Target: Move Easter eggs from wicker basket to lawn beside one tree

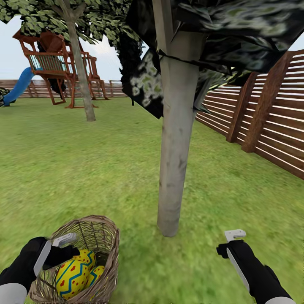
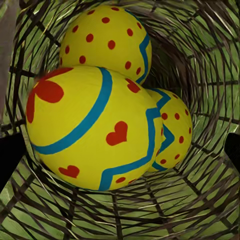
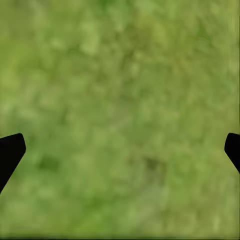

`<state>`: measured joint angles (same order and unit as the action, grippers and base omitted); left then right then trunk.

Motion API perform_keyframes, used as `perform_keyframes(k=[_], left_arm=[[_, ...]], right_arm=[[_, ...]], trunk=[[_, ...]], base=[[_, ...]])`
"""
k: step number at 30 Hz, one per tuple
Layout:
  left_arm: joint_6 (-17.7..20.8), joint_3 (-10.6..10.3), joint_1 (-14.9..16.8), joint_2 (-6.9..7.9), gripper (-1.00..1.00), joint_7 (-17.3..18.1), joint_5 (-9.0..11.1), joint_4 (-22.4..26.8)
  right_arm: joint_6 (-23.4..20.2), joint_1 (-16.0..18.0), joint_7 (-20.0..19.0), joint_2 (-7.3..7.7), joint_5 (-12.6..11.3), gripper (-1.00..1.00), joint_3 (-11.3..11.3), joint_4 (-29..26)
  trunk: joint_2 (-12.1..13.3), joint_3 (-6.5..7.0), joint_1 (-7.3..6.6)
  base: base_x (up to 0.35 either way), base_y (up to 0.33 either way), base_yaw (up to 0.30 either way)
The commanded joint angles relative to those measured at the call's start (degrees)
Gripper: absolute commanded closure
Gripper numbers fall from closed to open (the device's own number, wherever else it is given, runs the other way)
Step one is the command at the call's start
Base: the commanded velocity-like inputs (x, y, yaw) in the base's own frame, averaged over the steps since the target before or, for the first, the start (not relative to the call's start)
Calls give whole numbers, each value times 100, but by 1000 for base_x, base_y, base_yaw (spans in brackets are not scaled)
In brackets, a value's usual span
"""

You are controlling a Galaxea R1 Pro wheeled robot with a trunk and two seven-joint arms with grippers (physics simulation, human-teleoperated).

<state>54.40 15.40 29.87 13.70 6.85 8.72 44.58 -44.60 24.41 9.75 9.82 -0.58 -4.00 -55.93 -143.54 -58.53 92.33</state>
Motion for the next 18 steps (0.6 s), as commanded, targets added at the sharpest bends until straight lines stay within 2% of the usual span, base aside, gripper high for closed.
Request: perform_keyframes(k=[1,5,18], left_arm=[[28,59,5,0,-100,8,17,8],[27,130,9,-2,-100,9,16,15],[27,130,7,-8,-100,9,11,15]], right_arm=[[-31,5,27,5,-7,-100,-22,-6],[-31,4,27,3,-12,-100,-22,-6],[-31,4,27,-2,-4,-100,-25,-6]], trunk=[[-4,-29,1],[-10,-117,11],[-27,-405,45]], base=[[0,0,0],[0,0,0],[0,0,0]])
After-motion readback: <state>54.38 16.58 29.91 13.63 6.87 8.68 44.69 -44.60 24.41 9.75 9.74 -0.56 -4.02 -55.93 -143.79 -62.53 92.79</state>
